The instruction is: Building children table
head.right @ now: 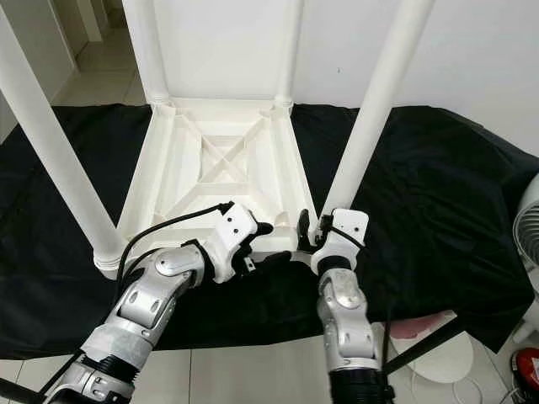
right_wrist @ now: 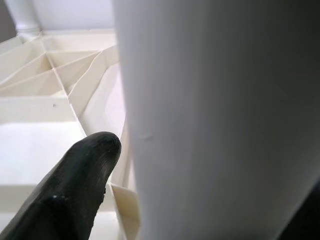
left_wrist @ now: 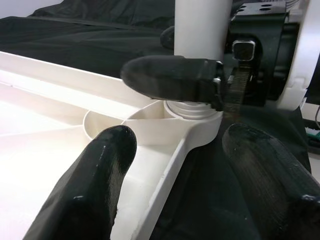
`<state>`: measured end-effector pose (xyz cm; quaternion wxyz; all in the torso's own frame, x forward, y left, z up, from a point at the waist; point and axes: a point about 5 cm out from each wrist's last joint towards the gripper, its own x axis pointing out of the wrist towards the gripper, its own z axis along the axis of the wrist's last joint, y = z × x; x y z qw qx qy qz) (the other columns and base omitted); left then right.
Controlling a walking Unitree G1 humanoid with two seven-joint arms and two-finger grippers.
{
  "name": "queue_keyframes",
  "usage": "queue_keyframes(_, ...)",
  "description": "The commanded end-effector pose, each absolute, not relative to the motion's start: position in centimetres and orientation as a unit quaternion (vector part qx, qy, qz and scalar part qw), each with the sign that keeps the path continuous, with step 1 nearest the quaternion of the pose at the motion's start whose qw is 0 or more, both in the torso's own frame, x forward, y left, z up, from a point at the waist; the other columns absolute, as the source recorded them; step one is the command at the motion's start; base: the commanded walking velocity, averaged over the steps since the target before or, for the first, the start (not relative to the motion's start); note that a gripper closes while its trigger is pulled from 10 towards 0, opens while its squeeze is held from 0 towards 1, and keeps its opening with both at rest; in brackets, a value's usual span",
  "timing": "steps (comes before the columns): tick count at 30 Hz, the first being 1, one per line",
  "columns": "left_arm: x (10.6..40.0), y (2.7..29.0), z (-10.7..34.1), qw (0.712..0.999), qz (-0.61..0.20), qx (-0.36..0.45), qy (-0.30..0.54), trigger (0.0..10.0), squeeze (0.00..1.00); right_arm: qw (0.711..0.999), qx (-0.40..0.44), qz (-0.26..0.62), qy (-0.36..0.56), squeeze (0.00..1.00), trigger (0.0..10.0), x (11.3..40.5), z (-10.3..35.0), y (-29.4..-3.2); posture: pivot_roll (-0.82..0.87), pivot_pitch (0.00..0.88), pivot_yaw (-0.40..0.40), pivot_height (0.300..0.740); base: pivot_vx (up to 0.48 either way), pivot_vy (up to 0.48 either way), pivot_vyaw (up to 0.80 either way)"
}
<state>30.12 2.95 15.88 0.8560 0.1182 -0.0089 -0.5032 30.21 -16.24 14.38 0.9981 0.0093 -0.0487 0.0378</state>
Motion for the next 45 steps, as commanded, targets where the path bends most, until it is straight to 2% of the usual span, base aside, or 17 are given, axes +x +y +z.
queue_keyframes(1, 30.2, 3.0, 15.8, 0.872, -0.475, 0.115, -0.009, 10.0, 0.00, 0.997, 0.004, 0.076, -0.023, 0.56, 10.0, 30.1, 13.7, -16.5, 0.01, 0.051, -0.032, 0.740, 0.000, 0.000, 0.00)
queue_keyframes(2, 30.2, 3.0, 15.8, 0.872, -0.476, 0.115, -0.009, 10.0, 0.00, 0.995, -0.011, 0.096, -0.016, 0.00, 10.0, 30.1, 13.6, -17.1, 0.01, 0.050, -0.032, 0.740, 0.000, 0.000, 0.00)
queue_keyframes(10, 30.2, 3.0, 16.0, 0.872, -0.476, 0.114, -0.012, 10.0, 0.00, 0.982, -0.043, 0.182, 0.006, 0.00, 10.0, 30.2, 13.2, -18.9, 0.01, 0.049, -0.026, 0.740, 0.000, 0.000, 0.00)
queue_keyframes(23, 30.4, 3.0, 16.3, 0.869, -0.480, 0.119, -0.015, 10.0, 0.00, 0.959, -0.086, 0.270, -0.001, 0.00, 10.0, 31.7, 14.1, -18.7, 0.02, 0.040, -0.006, 0.740, 0.000, 0.000, 0.00)
queue_keyframes(24, 30.4, 3.0, 16.3, 0.869, -0.480, 0.119, -0.015, 10.0, 0.00, 0.958, -0.089, 0.273, 0.002, 0.00, 8.0, 31.8, 14.0, -18.6, 0.02, 0.040, -0.006, 0.740, 0.000, 0.000, 0.00)
queue_keyframes(25, 30.4, 2.9, 16.3, 0.869, -0.481, 0.119, -0.016, 10.0, 0.00, 0.955, -0.090, 0.282, 0.006, 0.00, 0.0, 31.9, 13.9, -18.5, 0.02, 0.040, -0.006, 0.740, 0.000, 0.000, 0.00)
queue_keyframes(41, 30.2, 2.8, 16.3, 0.867, -0.483, 0.118, -0.015, 10.0, 0.00, 0.952, -0.075, 0.294, 0.028, 0.00, 0.0, 31.5, 12.2, -18.5, 0.02, 0.029, -0.001, 0.740, 0.000, 0.000, 0.00)
queue_keyframes(42, 30.2, 2.8, 16.3, 0.867, -0.484, 0.119, -0.015, 10.0, 0.00, 0.953, -0.075, 0.292, 0.029, 0.00, 1.4, 31.5, 12.1, -18.5, 0.02, 0.029, -0.001, 0.740, 0.000, 0.000, 0.00)
queue_keyframes(43, 30.2, 2.7, 16.3, 0.866, -0.485, 0.119, -0.015, 10.0, 0.00, 0.954, -0.071, 0.290, 0.033, 0.00, 10.0, 31.4, 11.9, -18.4, 0.02, 0.027, -0.002, 0.740, 0.000, 0.000, 0.00)
queue_keyframes(45, 30.2, 2.7, 16.3, 0.866, -0.486, 0.119, -0.015, 10.0, 0.00, 0.956, -0.065, 0.284, 0.032, 0.00, 10.0, 31.3, 11.8, -18.2, 0.02, 0.027, -0.002, 0.740, 0.000, 0.000, 0.00)
